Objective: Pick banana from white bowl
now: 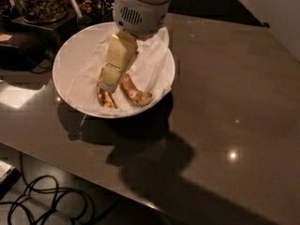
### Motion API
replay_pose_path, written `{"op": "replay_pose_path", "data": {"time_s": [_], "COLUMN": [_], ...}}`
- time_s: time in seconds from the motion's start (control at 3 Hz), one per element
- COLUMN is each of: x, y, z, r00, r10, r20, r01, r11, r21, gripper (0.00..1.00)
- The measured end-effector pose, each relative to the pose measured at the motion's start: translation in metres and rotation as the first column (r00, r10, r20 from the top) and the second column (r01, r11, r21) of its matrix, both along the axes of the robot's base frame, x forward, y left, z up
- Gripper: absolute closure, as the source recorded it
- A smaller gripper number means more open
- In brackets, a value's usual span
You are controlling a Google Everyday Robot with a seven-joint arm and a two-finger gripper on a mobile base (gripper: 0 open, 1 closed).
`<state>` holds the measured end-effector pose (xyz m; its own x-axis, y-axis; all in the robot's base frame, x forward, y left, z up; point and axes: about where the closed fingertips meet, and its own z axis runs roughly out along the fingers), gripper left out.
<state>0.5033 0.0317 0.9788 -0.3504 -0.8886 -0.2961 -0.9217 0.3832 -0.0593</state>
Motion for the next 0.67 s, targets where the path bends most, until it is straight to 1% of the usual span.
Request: {"op": "replay_pose_path", "data": {"time_s": [0.33, 0.67], "x": [0.009, 0.016], "y": [0.005, 0.010], "z": [-0.018, -0.029], "r00": [0.9988, 0.9970], "r10": [-0.008, -0.011], "r20": [-0.048, -0.077], "r01": [0.008, 0.011], "r11": [1.000, 1.000], "r21": [-0.006, -0.010], "gripper": [0.05, 0.12]}}
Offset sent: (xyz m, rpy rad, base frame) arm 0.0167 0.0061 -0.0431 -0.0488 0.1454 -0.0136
